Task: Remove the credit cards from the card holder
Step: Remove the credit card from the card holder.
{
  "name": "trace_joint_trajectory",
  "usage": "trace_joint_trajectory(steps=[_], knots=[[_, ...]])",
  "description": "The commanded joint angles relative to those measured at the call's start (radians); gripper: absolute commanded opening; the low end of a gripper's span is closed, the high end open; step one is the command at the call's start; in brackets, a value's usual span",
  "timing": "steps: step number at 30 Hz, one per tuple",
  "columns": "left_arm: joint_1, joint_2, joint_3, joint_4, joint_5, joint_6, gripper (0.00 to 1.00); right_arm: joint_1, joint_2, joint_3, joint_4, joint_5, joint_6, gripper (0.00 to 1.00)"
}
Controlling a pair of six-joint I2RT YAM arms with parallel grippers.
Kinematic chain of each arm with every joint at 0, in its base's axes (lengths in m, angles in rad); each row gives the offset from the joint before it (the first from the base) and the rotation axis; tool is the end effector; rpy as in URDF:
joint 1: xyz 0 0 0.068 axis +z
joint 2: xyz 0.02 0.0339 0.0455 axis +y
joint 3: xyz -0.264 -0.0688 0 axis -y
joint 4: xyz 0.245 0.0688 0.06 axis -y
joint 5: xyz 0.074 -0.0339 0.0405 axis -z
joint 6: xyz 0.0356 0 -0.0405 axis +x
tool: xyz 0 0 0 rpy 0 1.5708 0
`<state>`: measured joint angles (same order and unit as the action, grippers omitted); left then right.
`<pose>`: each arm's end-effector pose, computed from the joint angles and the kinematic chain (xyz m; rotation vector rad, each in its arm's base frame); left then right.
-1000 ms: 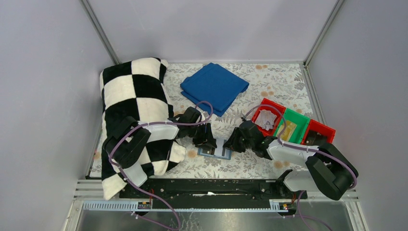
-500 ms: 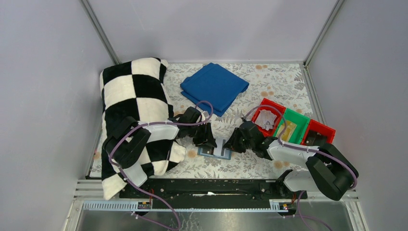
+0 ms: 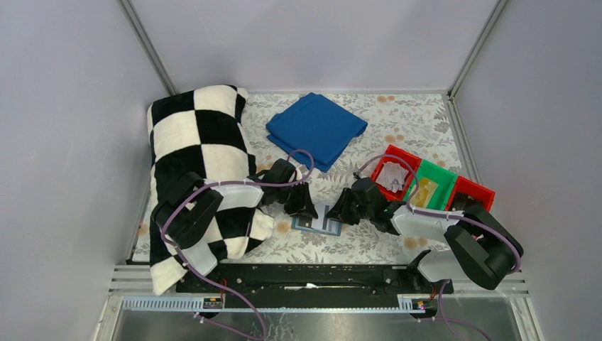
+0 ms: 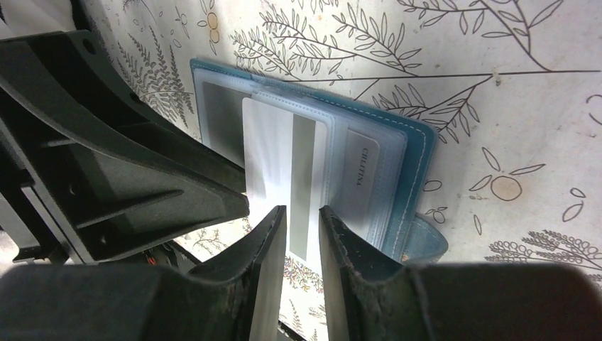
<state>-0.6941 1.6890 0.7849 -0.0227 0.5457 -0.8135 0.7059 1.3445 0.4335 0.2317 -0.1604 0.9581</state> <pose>0.2284 -0.2141 0.1367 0.0934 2.7972 -1.2048 0.1814 0.1621 0.1454 0.2162 2.4590 1.0049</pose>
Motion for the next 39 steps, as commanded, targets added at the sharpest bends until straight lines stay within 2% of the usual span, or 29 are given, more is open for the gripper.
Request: trace_joint_trajectory(steps=[1, 12, 20, 24, 30, 35, 39], knots=[[0.004, 0.004, -0.016, 0.088, 0.010, -0.010, 0.29, -0.002, 0.032, 0.009, -0.022, -0.011, -0.012, 0.31], [0.011, 0.037, -0.018, 0.138, 0.051, -0.033, 0.00, -0.002, 0.044, 0.005, -0.027, -0.008, -0.019, 0.31], [0.030, 0.009, -0.021, 0.119, 0.045, -0.008, 0.00, -0.002, 0.035, 0.013, -0.067, 0.015, -0.039, 0.31], [0.058, -0.018, -0.043, 0.157, 0.099, 0.007, 0.00, -0.002, 0.005, 0.040, -0.151, 0.054, -0.082, 0.32], [0.074, -0.012, -0.018, 0.101, 0.163, 0.096, 0.00, -0.002, -0.052, 0.078, -0.224, 0.074, -0.091, 0.33], [0.076, -0.012, 0.022, 0.007, 0.160, 0.175, 0.00, -0.002, -0.102, 0.051, -0.154, 0.040, -0.040, 0.34], [0.084, -0.022, 0.025, -0.025, 0.135, 0.181, 0.00, -0.002, -0.110, 0.048, -0.099, 0.018, -0.011, 0.33]])
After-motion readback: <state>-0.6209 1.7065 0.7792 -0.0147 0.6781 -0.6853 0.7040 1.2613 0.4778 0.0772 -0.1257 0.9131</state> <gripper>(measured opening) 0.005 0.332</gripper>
